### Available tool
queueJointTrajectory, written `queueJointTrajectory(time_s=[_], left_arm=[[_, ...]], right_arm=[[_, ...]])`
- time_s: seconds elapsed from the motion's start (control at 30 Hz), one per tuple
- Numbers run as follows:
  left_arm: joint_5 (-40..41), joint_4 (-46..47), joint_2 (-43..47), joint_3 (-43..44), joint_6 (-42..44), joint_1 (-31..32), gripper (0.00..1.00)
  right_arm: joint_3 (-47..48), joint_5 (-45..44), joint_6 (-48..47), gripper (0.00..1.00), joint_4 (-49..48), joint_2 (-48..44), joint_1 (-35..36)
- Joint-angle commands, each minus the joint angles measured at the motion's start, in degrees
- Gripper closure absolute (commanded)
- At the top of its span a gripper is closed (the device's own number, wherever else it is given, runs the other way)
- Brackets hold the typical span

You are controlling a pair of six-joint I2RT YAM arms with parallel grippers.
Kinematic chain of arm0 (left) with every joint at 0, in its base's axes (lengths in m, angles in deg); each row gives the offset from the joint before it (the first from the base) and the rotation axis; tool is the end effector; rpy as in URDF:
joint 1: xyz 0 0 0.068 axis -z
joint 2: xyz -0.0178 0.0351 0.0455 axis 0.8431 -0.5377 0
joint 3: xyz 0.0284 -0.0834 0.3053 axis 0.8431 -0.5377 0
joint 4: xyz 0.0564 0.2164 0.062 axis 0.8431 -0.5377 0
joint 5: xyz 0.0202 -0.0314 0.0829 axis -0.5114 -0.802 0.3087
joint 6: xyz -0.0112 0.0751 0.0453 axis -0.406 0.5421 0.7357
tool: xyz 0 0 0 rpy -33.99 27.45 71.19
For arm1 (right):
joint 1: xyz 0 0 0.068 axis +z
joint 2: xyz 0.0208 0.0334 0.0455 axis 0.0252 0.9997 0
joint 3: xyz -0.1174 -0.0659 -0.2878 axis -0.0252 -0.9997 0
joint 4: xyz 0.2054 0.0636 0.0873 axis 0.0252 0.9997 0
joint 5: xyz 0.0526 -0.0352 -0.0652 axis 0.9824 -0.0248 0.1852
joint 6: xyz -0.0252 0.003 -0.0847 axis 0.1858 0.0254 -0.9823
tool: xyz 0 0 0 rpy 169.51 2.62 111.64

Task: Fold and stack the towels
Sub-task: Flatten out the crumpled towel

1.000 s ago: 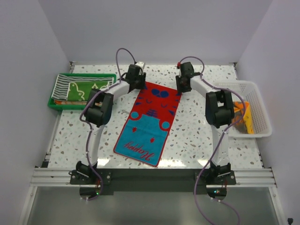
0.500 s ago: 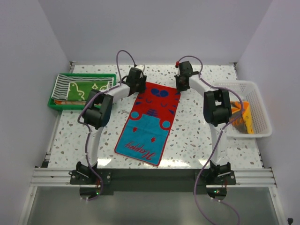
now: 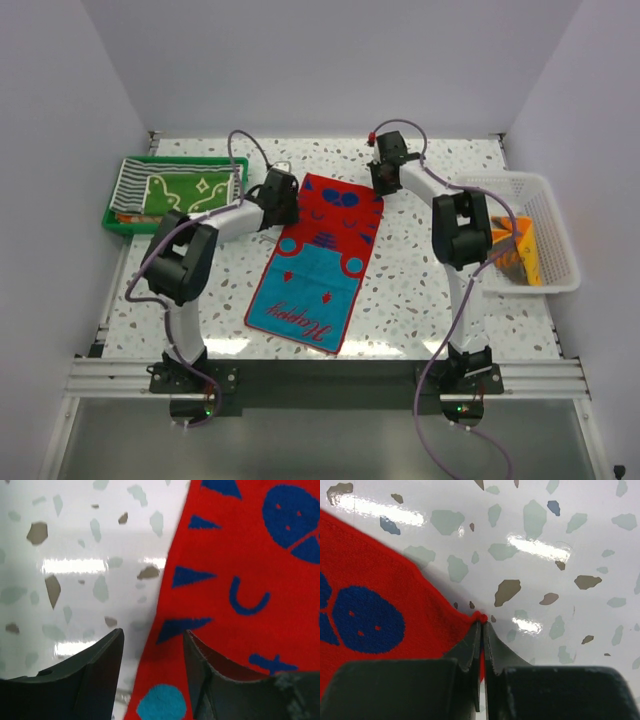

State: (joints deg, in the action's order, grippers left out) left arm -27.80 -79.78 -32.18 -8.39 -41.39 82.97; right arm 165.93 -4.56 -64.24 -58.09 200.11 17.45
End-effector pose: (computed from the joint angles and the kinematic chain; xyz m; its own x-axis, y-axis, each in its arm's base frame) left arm 0.4024 -0.1745 0.1971 -0.7384 -0.1169 -0.6641 -0.0191 0.9881 -0.1527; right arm 0.5121 0.1428 0.1762 -0.8018 -0.1829 -0.5689 -0.2123 0.9771 -0.0150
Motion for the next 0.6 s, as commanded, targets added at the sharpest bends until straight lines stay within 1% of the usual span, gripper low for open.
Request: queueJointTrajectory(time_s=[0.0,0.03,0.1,0.2,0.3,0.43,0.57], left_arm=[[8.85,-3.55,7.44,-3.62,-5.32,3.85,0.45],[10.78,-4.61,8.5,-4.5,-6.2,4.47,0.46],[11.84,-7.43,11.83,-7.22,-8.57,5.96,0.49],[11.67,-9.28,16.24,-11.09,-10.25,8.07,0.51],[8.61,-10.24,18.96,-14.52,-11.74,9.48,0.52],[4.3,-11.57,19.85,-17.94,-13.68,10.62,0.54],[1.66,-12.79,20.73,-20.06,-16.66,12.21,0.56]], right_arm=[[-0.37,2.13,-0.92,1.0,4.05,-0.26,1.3],[-0.46,2.04,-1.01,1.0,4.05,-0.34,1.39],[-0.73,2.04,-1.01,1.0,3.96,-0.52,1.65],[-0.9,2.04,-1.36,1.0,3.96,-0.87,1.83],[-0.9,2.13,-1.62,1.0,3.88,-1.05,2.01],[-1.25,1.86,-1.89,1.0,3.53,-1.22,2.1],[-1.69,2.13,-1.8,1.0,2.74,-1.31,2.18]])
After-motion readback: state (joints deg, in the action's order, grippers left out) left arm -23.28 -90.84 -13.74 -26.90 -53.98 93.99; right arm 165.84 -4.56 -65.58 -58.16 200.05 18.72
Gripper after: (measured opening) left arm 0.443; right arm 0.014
